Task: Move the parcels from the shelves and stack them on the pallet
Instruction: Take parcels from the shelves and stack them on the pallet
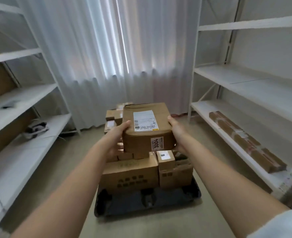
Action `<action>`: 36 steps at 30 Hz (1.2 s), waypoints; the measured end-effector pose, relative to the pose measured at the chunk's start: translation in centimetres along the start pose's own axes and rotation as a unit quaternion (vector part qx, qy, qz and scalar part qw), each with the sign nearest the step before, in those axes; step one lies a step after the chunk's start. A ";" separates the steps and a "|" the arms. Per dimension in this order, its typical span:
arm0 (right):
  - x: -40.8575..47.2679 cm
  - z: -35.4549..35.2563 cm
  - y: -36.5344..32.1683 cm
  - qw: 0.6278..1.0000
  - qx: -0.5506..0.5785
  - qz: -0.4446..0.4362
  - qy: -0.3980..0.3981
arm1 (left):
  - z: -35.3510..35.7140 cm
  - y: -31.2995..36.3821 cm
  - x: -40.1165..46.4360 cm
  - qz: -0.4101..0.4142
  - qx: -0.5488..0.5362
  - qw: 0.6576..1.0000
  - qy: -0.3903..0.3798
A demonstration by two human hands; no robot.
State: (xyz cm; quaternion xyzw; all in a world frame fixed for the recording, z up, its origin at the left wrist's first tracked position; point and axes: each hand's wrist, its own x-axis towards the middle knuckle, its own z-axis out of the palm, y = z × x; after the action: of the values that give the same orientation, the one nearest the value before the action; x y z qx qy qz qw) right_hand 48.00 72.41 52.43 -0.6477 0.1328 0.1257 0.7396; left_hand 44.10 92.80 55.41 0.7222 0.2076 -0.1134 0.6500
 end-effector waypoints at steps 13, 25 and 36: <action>17.1 20.6 2.7 0.970 -0.004 0.203 -0.136 | -18.4 -1.9 16.0 -0.084 -0.059 0.979 0.177; 27.8 40.4 4.7 0.958 -0.065 0.214 -0.182 | -35.8 -2.9 26.7 -0.105 -0.095 0.967 0.210; 34.5 59.6 7.0 0.973 0.052 0.203 -0.093 | -54.5 -1.2 38.8 -0.062 -0.062 0.988 0.128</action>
State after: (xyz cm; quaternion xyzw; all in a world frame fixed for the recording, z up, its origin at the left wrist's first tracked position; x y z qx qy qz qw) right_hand 79.67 132.88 41.09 -0.5535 0.1981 0.3257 0.7405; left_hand 72.28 152.51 44.55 0.6748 0.3401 -0.0472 0.6532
